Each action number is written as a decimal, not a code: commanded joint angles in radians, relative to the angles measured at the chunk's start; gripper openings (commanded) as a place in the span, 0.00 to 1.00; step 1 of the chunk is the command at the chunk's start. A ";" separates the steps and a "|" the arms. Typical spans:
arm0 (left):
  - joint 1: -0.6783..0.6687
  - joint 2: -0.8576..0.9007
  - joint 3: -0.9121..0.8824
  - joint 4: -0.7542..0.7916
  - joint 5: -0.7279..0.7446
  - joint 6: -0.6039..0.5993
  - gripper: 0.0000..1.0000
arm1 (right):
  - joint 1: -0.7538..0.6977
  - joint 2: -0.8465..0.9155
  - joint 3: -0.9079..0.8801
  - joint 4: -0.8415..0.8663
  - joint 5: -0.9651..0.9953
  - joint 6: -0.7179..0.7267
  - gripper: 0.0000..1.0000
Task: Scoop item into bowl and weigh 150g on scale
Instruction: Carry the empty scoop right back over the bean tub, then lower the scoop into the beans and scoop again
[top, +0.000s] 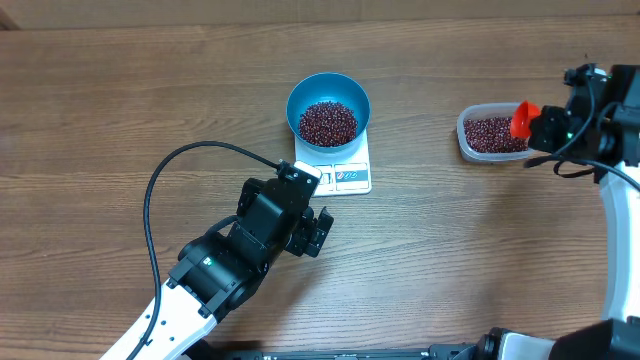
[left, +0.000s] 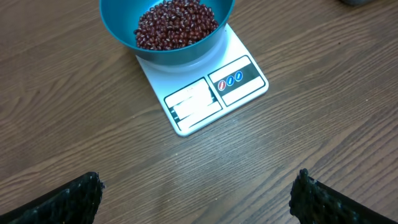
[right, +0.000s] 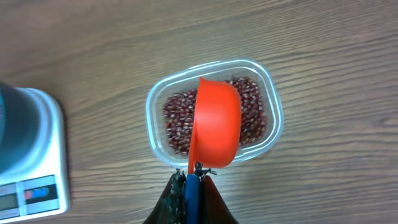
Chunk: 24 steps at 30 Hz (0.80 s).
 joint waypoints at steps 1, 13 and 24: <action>0.000 0.007 -0.005 0.001 0.005 0.011 1.00 | 0.025 0.061 0.008 0.011 0.062 -0.097 0.04; 0.000 0.007 -0.005 0.001 0.005 0.011 1.00 | 0.051 0.240 0.008 0.026 0.098 -0.166 0.04; 0.000 0.007 -0.005 0.001 0.005 0.011 0.99 | 0.051 0.250 0.007 0.077 0.098 -0.168 0.04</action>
